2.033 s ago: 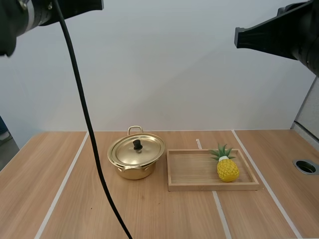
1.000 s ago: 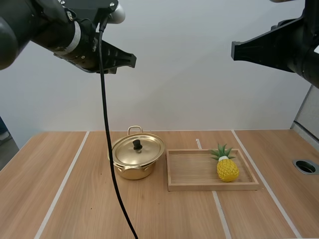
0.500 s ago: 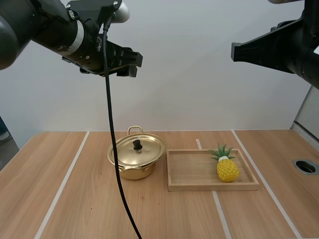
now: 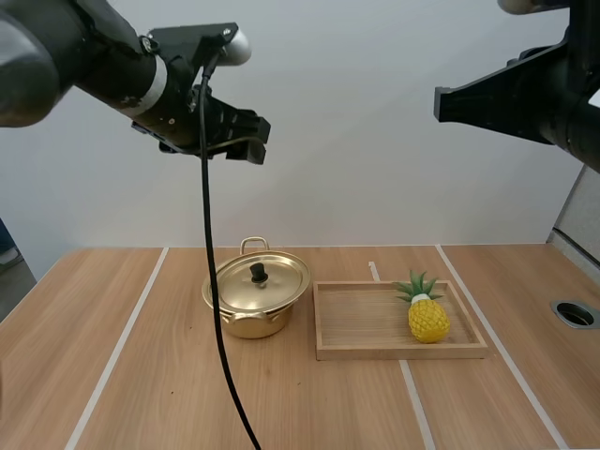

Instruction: Open the pot, put the pineapple inside, and close it

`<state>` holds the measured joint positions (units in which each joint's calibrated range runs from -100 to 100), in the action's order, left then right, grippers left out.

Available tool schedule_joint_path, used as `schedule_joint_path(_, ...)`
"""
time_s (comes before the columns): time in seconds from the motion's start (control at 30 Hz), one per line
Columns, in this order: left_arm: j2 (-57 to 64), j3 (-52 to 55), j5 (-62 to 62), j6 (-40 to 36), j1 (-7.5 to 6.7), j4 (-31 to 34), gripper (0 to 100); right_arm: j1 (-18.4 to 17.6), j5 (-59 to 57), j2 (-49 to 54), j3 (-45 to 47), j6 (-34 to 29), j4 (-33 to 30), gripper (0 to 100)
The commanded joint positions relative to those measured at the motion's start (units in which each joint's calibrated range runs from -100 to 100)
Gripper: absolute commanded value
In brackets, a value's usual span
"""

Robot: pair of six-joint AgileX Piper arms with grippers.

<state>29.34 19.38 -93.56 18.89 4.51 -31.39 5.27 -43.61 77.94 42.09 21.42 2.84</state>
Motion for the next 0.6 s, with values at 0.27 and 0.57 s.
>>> schedule_joint_path(0.27, -10.8, -0.3, -3.0, 4.1, -0.09, -1.8, 100, 0.2, -7.2, 0.1, -0.3, -0.2, -0.1, 0)
schedule_joint_path(0.57, -17.4, 1.3, -3.0, 6.8, -0.09, -3.2, 100, 0.2, -10.4, 0.1, -0.3, -0.2, 1.7, 0)
